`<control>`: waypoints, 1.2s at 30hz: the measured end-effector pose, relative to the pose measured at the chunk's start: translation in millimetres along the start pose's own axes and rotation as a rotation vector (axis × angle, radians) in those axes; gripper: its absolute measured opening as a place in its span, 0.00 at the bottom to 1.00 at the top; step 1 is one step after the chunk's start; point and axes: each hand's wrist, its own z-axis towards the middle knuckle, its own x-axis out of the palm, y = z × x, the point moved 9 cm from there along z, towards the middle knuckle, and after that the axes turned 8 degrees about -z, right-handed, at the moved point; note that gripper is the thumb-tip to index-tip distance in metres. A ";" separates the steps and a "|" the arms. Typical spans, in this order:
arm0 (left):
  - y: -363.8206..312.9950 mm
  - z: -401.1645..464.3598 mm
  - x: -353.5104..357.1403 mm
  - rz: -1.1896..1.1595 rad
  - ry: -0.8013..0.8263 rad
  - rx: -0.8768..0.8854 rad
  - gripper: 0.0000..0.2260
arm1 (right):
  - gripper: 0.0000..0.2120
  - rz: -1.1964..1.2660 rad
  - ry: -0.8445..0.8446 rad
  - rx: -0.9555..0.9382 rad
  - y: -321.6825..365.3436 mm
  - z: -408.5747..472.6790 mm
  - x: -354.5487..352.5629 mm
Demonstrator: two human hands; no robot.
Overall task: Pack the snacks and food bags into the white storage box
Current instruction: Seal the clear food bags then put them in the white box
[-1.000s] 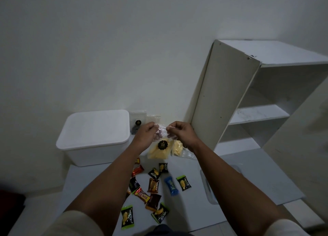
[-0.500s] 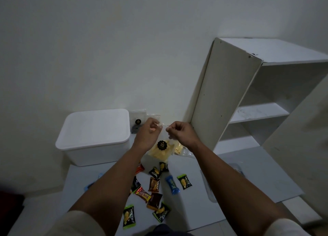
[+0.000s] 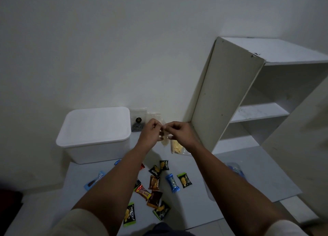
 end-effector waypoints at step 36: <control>-7.2 13.3 2.3 0.194 0.180 -0.014 0.09 | 0.07 -0.001 -0.010 0.060 -9.1 10.0 1.7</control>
